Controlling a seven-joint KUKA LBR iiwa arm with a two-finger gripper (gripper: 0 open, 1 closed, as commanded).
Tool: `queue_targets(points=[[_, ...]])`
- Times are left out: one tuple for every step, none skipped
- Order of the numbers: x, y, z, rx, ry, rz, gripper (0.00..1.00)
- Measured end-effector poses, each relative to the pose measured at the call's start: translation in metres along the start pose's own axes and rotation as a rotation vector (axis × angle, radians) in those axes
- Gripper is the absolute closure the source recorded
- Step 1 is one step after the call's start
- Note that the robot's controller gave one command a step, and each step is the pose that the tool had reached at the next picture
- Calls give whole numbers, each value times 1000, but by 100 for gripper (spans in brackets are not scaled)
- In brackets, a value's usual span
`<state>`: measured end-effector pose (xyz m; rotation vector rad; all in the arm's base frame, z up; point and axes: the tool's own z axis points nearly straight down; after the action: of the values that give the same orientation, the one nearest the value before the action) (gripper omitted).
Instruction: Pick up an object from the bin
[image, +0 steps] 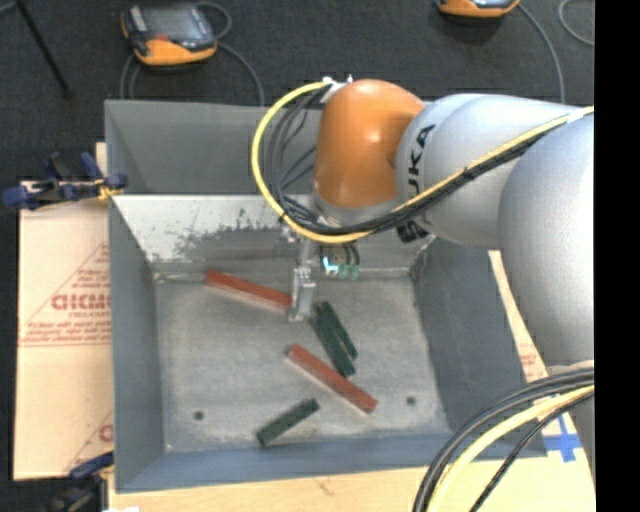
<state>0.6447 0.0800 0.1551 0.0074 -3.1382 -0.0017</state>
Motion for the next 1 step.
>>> queue_targets(points=[[-2, 0, -5, -1, -8, 1, 0]])
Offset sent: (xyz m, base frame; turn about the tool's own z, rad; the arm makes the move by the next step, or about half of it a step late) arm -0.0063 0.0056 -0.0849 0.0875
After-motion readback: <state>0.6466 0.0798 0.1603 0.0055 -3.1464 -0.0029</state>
